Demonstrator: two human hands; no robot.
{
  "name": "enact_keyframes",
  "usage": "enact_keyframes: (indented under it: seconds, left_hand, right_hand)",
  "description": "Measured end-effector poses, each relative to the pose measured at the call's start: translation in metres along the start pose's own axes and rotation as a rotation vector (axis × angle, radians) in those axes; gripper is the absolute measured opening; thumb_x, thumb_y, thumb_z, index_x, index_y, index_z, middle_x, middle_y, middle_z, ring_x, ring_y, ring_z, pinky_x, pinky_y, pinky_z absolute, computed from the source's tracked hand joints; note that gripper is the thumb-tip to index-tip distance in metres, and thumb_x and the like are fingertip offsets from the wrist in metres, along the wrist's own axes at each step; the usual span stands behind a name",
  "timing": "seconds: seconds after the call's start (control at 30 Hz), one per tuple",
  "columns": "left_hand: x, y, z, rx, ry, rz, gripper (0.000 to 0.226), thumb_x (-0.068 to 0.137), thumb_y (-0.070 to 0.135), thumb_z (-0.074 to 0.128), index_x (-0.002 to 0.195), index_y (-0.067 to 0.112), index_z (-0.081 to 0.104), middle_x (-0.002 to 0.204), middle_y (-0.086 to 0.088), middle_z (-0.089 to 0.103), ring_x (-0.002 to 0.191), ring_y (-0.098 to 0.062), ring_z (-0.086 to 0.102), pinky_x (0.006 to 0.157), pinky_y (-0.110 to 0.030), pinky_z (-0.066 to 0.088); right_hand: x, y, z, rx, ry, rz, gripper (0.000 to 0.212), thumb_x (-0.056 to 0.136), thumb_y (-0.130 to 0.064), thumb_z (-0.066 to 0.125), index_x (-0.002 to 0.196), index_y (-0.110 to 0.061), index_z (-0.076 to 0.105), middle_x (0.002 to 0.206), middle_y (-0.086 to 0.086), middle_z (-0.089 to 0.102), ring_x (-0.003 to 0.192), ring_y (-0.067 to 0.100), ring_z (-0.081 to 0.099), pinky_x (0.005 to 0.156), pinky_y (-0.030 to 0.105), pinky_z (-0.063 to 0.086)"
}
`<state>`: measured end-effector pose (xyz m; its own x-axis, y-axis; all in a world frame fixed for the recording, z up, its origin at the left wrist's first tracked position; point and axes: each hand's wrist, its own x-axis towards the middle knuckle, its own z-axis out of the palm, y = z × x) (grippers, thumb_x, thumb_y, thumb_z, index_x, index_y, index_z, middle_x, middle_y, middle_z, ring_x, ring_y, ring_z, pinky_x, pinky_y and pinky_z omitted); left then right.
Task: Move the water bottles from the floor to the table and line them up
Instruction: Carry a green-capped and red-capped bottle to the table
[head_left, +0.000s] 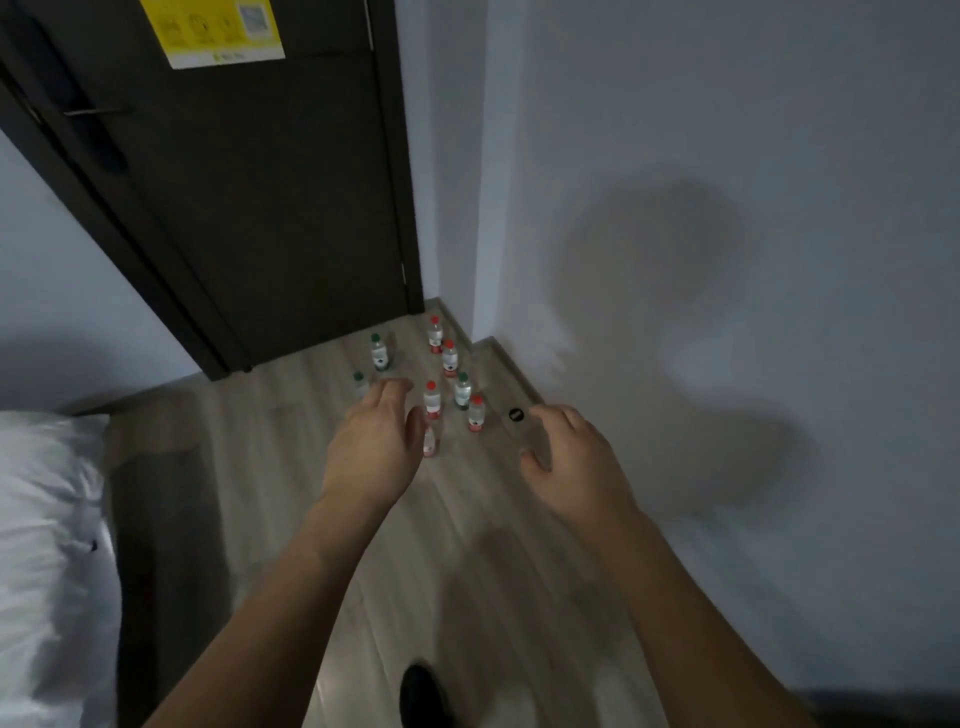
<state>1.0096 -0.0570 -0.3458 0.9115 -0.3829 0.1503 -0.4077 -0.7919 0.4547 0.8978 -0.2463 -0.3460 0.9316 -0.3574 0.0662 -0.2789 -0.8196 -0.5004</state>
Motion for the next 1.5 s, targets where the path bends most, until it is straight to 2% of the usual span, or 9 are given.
enact_keyframes:
  seconds: [0.23,0.53,0.73,0.83,0.9,0.97,1.2,1.33,1.5]
  left_hand:
    - [0.11,-0.057,-0.006,-0.017,-0.01,-0.013,0.041,0.1,0.032,0.049,0.135,0.012,0.051,0.13,-0.008,0.058,0.112,-0.025,0.059,0.088,-0.039,0.049]
    - [0.248,-0.138,0.02,0.066,-0.103,0.034,0.036,0.096,0.025,0.056,0.128,0.008,0.057,0.122,-0.013,0.062,0.102,-0.03,0.062,0.084,-0.039,0.048]
    - [0.367,-0.189,0.019,0.16,-0.175,0.039,0.035,0.096,0.022,0.057,0.126,0.004,0.058,0.124,-0.017,0.06,0.106,-0.036,0.06,0.088,-0.042,0.047]
    - [0.414,-0.217,0.026,0.166,-0.212,0.03,0.038,0.096,0.023,0.056,0.13,0.004,0.057,0.129,-0.016,0.059,0.111,-0.035,0.059,0.093,-0.042,0.046]
    - [0.44,-0.241,0.037,0.172,-0.263,0.025,0.04,0.097,0.024,0.055,0.133,0.004,0.055,0.132,-0.016,0.057,0.114,-0.035,0.057,0.096,-0.042,0.045]
    - [0.465,-0.269,0.055,0.167,-0.321,0.018,0.043,0.097,0.024,0.055,0.135,0.004,0.053,0.134,-0.017,0.055,0.116,-0.036,0.056,0.098,-0.042,0.044]
    - [0.554,-0.414,0.206,0.282,-0.565,-0.001,0.049,0.099,0.031,0.049,0.142,0.008,0.043,0.138,-0.015,0.049,0.12,-0.033,0.052,0.098,-0.04,0.042]
    - [0.585,-0.485,0.322,0.32,-0.667,-0.052,0.05,0.1,0.031,0.046,0.144,0.008,0.039,0.14,-0.017,0.046,0.123,-0.033,0.05,0.099,-0.039,0.041]
    - [0.583,-0.565,0.471,0.384,-0.809,-0.064,0.057,0.1,0.033,0.046,0.15,0.013,0.028,0.143,-0.017,0.042,0.126,-0.037,0.048,0.1,-0.041,0.041]
  right_hand:
    - [0.109,-0.041,0.036,-0.033,-0.005,0.016,0.04,0.086,-0.028,0.058,0.125,-0.017,0.054,0.122,0.004,0.059,0.105,0.023,0.058,0.089,0.032,0.046]
    - [0.269,-0.06,0.11,0.017,-0.101,0.068,0.045,0.092,-0.037,0.054,0.132,-0.017,0.052,0.125,0.007,0.057,0.109,0.028,0.057,0.093,0.04,0.046]
    - [0.38,-0.075,0.153,0.074,-0.105,0.09,0.046,0.087,-0.024,0.058,0.131,-0.013,0.051,0.109,0.003,0.061,0.095,0.023,0.059,0.085,0.033,0.049]
    - [0.422,-0.079,0.175,0.081,-0.173,0.135,0.03,0.087,-0.026,0.056,0.114,-0.016,0.054,0.101,0.0,0.06,0.09,0.021,0.058,0.08,0.037,0.051]
    - [0.446,-0.081,0.194,0.038,-0.221,0.176,0.026,0.087,-0.029,0.055,0.111,-0.018,0.054,0.106,0.002,0.06,0.093,0.024,0.058,0.081,0.038,0.051]
    - [0.469,-0.079,0.218,-0.013,-0.261,0.222,0.033,0.088,-0.03,0.056,0.118,-0.018,0.055,0.116,0.005,0.059,0.1,0.027,0.058,0.086,0.036,0.049]
    - [0.534,-0.034,0.392,-0.09,-0.439,0.429,0.053,0.089,-0.029,0.058,0.138,-0.016,0.045,0.131,0.01,0.054,0.113,0.028,0.056,0.094,0.04,0.048]
    - [0.541,0.021,0.51,-0.133,-0.595,0.583,0.055,0.091,-0.04,0.056,0.138,-0.017,0.042,0.13,0.009,0.052,0.115,0.028,0.055,0.095,0.041,0.048]
    - [0.527,0.099,0.654,-0.198,-0.655,0.686,0.059,0.091,-0.049,0.053,0.139,-0.019,0.039,0.131,0.008,0.05,0.116,0.029,0.053,0.095,0.045,0.048]
